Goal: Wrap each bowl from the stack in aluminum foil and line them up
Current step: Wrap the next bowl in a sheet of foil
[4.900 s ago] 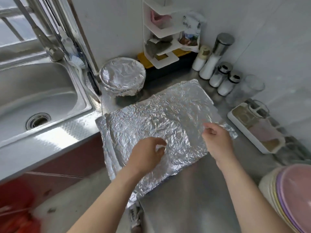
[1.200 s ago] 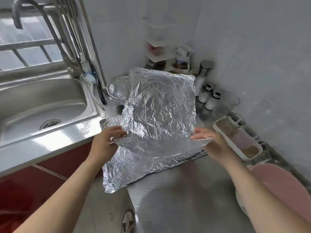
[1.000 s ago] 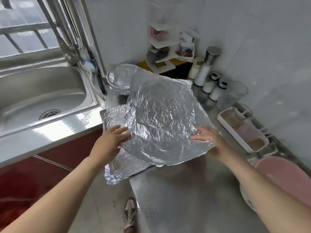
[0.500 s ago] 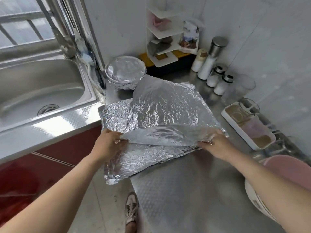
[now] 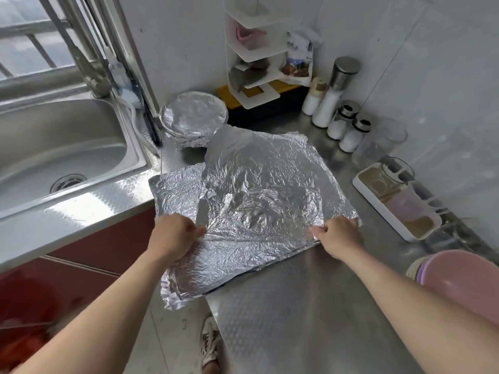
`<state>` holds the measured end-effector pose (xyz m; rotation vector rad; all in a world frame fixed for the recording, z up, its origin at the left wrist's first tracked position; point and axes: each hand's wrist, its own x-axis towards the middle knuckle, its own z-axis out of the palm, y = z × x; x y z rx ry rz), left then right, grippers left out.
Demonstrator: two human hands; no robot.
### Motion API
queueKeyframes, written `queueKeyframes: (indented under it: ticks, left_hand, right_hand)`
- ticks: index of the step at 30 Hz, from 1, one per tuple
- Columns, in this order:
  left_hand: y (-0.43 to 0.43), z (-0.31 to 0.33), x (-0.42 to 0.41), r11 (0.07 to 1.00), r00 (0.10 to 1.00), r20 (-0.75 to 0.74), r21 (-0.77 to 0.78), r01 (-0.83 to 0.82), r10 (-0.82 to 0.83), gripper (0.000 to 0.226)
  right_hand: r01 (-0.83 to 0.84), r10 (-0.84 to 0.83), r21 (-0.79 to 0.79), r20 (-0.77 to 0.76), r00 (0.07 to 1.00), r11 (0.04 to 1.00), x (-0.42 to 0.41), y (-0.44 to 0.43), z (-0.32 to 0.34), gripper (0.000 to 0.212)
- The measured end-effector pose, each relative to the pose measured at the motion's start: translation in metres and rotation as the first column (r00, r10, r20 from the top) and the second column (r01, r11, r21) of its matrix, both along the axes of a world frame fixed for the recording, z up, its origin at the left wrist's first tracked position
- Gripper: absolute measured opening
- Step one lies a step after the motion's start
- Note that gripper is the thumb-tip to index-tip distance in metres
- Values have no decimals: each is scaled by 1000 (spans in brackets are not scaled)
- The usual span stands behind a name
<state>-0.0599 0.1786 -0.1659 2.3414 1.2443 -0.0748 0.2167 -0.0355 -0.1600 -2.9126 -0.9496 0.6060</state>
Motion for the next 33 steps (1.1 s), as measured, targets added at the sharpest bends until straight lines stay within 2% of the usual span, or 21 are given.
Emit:
queueKeyframes:
  ticks: [5, 9, 18, 25, 29, 31, 33]
  left_hand:
    - [1, -7, -1, 997, 999, -9, 73, 32, -32, 55]
    - [-3, -7, 2, 987, 995, -87, 155, 52, -38, 47]
    - [-6, -5, 5, 984, 994, -106, 174, 35, -16, 49]
    - [-11, -1, 3, 989, 995, -58, 130, -67, 75, 49]
    - [-17, 0, 5, 976, 987, -21, 152, -156, 161, 32]
    - [-22, 2, 7, 952, 982, 11, 241, -187, 190, 34]
    - [-30, 1, 16, 937, 993, 100, 336, -94, 64, 40]
  right_hand:
    - [28, -24, -70, 55, 998, 997, -3, 3, 3, 49]
    - [57, -50, -92, 80, 996, 994, -7, 4, 4, 50]
    - [188, -188, 7, 113, 976, 982, -13, 4, -5, 46]
    - [133, -133, 13, 195, 972, 991, -15, 5, -10, 43]
    - [140, -141, 18, 220, 965, 990, -15, 4, -5, 41]
    - [117, -144, 109, 294, 945, 987, -19, 4, -2, 44]
    - [-54, -43, 263, 349, 936, 963, -31, 10, 0, 43]
